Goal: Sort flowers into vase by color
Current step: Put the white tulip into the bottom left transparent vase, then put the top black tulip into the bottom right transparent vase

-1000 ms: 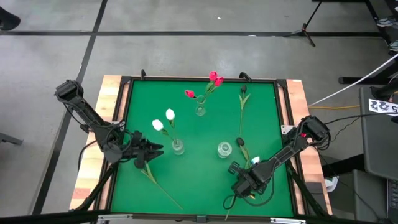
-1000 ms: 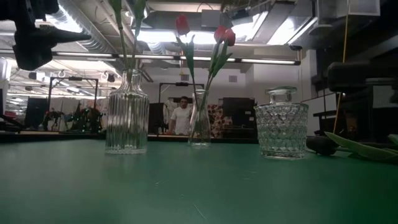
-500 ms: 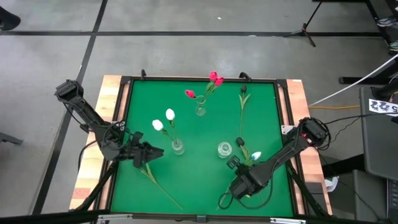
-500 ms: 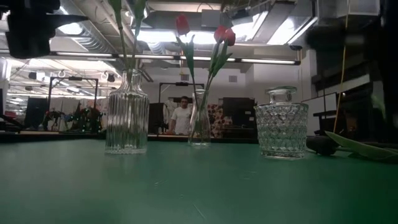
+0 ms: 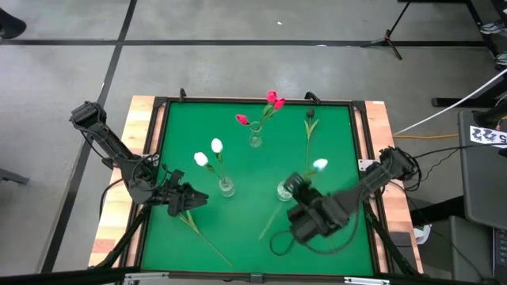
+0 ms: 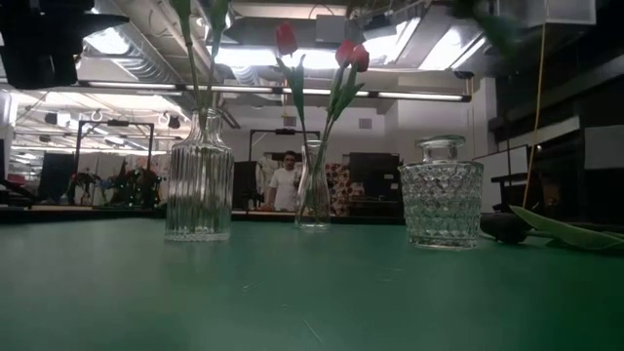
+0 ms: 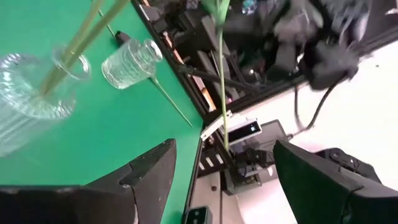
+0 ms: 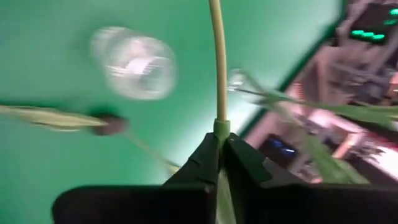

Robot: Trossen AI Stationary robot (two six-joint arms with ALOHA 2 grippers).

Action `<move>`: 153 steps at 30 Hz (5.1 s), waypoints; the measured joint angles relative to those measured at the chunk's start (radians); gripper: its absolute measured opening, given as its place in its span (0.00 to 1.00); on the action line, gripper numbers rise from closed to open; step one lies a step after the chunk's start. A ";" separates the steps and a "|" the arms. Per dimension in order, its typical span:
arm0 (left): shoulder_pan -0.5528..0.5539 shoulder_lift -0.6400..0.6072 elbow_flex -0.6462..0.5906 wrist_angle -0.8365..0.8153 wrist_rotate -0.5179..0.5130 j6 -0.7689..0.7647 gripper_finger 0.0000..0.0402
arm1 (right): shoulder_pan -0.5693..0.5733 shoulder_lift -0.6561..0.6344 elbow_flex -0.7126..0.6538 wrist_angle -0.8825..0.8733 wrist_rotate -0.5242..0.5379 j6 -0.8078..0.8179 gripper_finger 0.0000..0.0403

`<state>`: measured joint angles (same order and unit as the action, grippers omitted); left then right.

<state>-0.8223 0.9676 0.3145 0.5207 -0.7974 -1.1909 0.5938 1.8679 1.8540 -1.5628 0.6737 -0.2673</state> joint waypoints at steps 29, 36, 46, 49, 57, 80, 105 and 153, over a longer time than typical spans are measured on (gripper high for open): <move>-0.001 0.000 0.001 -0.016 0.056 -0.014 0.66 | -0.254 0.167 0.163 0.629 0.677 -1.077 0.05; -0.001 0.000 0.001 -0.016 0.055 0.003 0.66 | -0.254 0.202 0.163 0.629 0.665 -1.100 0.05; -0.001 0.000 0.001 -0.017 0.055 0.010 0.66 | -0.262 0.211 0.163 0.697 0.661 -1.134 0.05; -0.001 0.000 0.001 -0.016 0.055 0.013 0.66 | -0.268 0.214 0.163 0.723 0.649 -1.192 0.05; -0.001 0.000 0.001 -0.016 0.059 0.022 0.66 | -0.274 0.245 0.163 0.747 0.613 -1.288 0.05; -0.001 0.000 0.001 -0.017 0.061 0.042 0.66 | -0.274 0.291 0.162 0.903 0.530 -1.494 0.05; -0.001 0.000 0.000 -0.047 0.061 0.040 0.66 | -0.253 0.334 0.162 0.993 0.390 -1.535 0.05; 0.000 0.000 0.000 -0.073 0.053 0.034 0.66 | -0.233 0.333 0.163 0.954 0.377 -1.264 0.65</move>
<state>-0.8223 0.9672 0.3141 0.4480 -0.7444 -1.1568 0.3607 2.2009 2.0171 -0.6084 1.0509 -1.5312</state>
